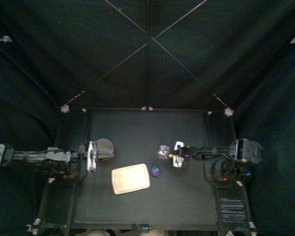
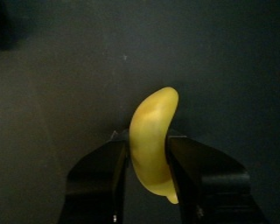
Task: Pick the banana then place it on the pink plate
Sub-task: Place banana on the pink plate
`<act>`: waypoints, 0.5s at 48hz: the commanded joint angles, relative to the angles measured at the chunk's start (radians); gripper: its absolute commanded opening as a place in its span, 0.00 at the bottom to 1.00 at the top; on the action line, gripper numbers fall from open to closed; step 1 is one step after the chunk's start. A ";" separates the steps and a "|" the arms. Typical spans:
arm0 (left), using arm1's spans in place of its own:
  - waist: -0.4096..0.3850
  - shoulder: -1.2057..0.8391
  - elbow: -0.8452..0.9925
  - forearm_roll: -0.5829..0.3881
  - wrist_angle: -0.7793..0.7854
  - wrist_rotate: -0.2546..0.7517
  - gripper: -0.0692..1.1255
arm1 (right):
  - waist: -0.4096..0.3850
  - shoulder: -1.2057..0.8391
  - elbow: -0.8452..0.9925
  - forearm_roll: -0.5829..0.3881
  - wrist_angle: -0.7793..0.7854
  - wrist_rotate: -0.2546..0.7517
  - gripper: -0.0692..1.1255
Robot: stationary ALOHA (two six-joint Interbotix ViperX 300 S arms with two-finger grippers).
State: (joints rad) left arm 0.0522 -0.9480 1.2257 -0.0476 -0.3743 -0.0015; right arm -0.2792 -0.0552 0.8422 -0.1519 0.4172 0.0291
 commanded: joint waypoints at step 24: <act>0.026 0.003 -0.011 -0.005 -0.012 0.002 0.09 | 0.107 -0.006 -0.337 -0.021 -0.488 0.012 0.54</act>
State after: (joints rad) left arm 0.0813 -0.9495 1.2471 -0.0506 -0.3774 0.0000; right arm -0.1703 -0.0721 0.5645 -0.1779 0.0291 0.0399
